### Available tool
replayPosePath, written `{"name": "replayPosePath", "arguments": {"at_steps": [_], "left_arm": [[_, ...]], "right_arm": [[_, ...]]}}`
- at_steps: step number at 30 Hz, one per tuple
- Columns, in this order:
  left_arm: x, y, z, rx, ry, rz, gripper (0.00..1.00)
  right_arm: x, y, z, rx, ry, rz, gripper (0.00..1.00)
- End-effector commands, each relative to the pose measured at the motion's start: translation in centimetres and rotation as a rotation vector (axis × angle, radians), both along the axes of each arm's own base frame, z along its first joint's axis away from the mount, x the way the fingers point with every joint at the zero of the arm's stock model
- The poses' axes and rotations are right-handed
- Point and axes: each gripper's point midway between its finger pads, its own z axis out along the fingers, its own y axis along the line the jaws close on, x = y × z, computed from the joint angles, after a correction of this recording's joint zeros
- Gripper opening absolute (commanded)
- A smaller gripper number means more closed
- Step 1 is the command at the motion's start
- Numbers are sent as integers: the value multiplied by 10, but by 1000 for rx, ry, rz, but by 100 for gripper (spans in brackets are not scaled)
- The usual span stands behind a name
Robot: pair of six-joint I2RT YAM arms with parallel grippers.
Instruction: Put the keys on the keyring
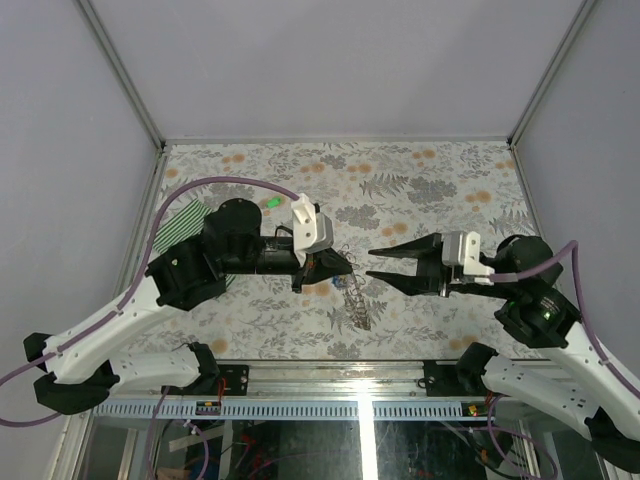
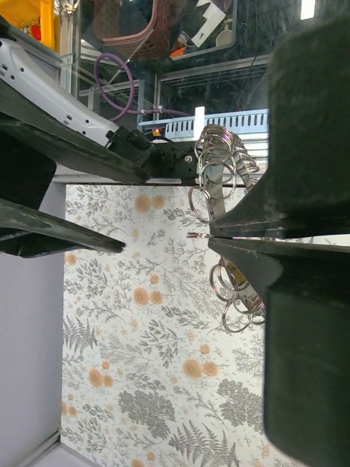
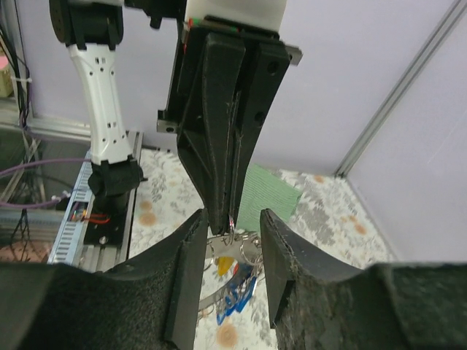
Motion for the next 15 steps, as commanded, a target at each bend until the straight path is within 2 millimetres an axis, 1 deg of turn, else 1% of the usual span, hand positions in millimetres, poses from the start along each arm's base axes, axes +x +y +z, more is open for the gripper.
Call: {"name": "replayPosePath", "arguments": {"at_steps": [1,10,15], "left_arm": [[2,1,22,-42,-50,14,0],[3,0,18,-27,-43,13,0],[3,0,18,-25,-41,10,0]], "right_arm": [[4,1,-6,-65,40,-16,41],[12,10,-23,-135,92,-14,40],[17,14,-28,-153,108,-15,37]]}}
